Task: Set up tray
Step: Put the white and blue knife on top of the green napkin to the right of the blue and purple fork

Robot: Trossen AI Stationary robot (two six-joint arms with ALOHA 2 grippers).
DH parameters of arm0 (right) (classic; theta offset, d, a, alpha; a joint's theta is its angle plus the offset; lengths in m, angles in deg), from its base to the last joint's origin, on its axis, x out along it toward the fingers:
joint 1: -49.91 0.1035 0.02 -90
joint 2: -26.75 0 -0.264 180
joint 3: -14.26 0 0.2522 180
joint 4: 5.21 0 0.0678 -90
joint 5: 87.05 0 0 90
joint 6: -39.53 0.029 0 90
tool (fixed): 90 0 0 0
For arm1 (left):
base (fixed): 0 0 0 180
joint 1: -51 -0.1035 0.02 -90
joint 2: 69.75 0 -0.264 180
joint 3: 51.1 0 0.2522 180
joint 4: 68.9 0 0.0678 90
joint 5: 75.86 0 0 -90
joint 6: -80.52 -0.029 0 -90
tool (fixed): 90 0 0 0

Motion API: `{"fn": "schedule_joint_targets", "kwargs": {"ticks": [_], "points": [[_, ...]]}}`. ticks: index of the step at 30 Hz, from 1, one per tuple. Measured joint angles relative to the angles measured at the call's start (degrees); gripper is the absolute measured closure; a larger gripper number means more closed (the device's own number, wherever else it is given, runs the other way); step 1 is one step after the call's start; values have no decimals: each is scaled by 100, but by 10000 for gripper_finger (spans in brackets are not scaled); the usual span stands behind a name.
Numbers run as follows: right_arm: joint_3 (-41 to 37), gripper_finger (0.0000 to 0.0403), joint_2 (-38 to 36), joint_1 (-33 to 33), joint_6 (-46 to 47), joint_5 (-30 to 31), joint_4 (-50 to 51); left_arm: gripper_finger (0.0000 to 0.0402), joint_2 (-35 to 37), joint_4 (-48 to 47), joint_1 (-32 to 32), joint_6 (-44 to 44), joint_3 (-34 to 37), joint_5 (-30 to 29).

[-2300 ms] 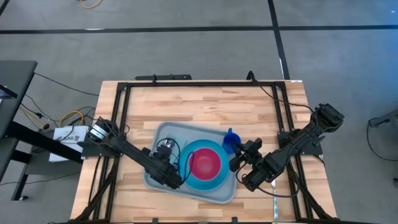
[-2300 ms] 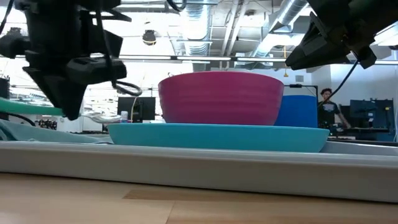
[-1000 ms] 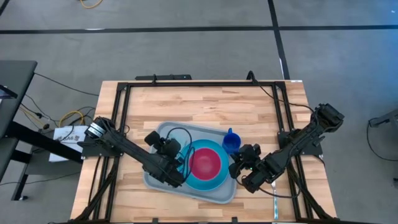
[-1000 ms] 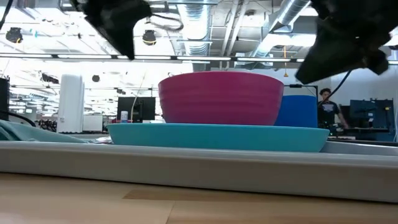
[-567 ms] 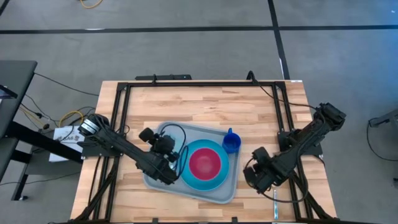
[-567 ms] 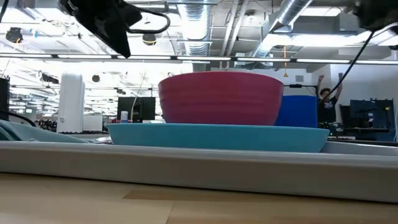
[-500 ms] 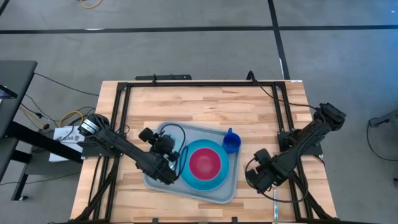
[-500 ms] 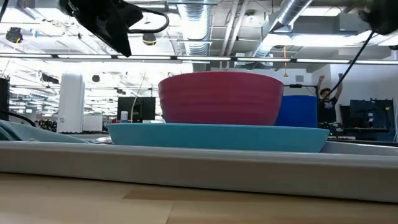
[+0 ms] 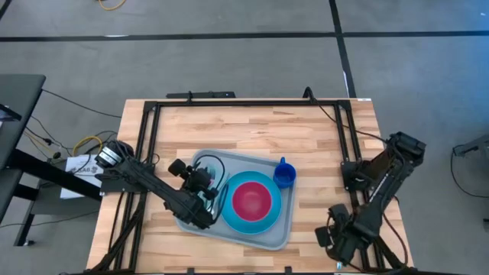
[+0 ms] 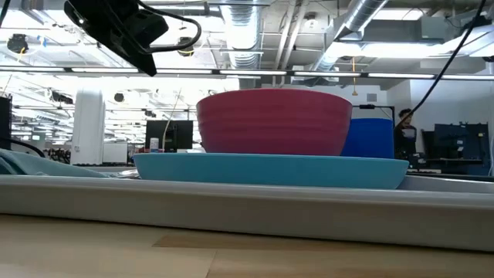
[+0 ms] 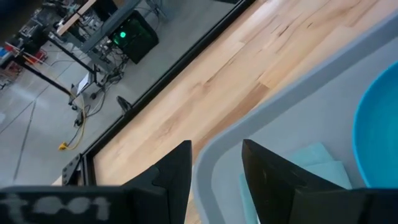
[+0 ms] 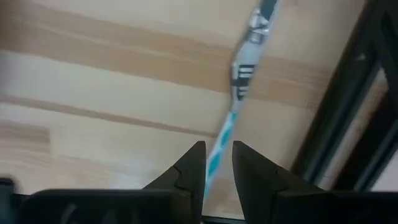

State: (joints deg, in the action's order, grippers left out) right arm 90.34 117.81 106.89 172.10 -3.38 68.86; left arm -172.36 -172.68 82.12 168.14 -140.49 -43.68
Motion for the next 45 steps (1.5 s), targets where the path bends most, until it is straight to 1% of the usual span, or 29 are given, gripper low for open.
{"fn": "schedule_joint_targets", "kwargs": {"ticks": [7,11,17,20,24,28,32,35,40,45], "points": [[-1,329,713,58,-59,-191,-143,269,-2,1,110,152,0,-14],[-2,329,1041,-14,-127,-874,-278,269,-2,0,160,154,0,14],[-2,329,1389,106,-216,-851,-291,269,-2,24,216,220,0,61],[-14,329,1481,174,-228,-839,-506,269,-4,58,233,218,0,83],[-193,330,1560,230,-177,-714,-936,269,-7,77,233,218,0,161],[-242,330,1561,216,-170,-448,-990,269,-7,105,237,218,0,204],[-242,333,1570,95,-468,-423,-892,269,-7,123,240,216,0,253],[-240,345,1578,31,-700,-295,-868,269,-9,125,240,216,0,251],[-240,389,1574,-61,-1075,17,-836,269,-9,176,240,122,0,260],[-26,386,1615,-116,-1549,372,-529,269,-9,177,344,-193,0,335]]}}
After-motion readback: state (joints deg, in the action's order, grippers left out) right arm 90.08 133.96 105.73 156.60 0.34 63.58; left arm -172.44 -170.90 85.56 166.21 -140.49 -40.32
